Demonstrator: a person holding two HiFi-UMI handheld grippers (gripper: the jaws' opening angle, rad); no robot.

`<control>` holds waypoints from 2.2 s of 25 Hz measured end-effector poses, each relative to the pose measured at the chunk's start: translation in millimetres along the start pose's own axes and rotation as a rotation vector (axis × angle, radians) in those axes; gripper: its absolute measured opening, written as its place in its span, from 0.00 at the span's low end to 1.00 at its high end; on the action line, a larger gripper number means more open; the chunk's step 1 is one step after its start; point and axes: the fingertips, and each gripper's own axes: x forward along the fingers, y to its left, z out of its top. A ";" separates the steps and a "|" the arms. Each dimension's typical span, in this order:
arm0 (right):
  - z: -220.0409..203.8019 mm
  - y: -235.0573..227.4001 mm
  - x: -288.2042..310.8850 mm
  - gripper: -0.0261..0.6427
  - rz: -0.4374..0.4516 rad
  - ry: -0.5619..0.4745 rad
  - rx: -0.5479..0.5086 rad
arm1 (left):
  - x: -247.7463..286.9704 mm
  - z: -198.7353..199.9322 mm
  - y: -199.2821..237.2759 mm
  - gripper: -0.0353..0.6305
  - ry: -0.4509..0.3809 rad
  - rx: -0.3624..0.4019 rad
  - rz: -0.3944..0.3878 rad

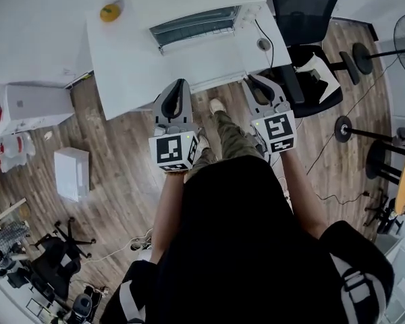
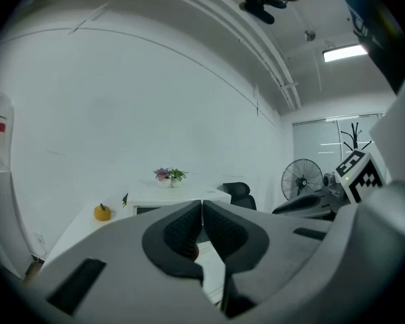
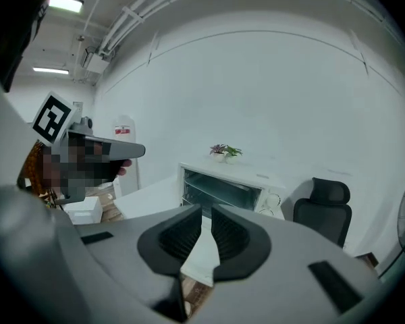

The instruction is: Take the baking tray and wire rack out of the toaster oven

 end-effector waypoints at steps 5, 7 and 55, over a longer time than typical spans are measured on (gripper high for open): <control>9.8 -30.7 38.3 0.09 0.054 -0.004 -0.036 | 38.1 6.9 13.7 0.10 0.003 -0.104 -0.005; 12.8 -47.6 53.4 0.09 0.079 -0.001 -0.072 | 59.2 6.9 13.9 0.10 0.017 -0.091 -0.008; -79.5 -100.6 263.7 0.09 0.044 0.124 1.107 | 254.1 -168.3 122.5 0.28 0.108 -1.276 0.211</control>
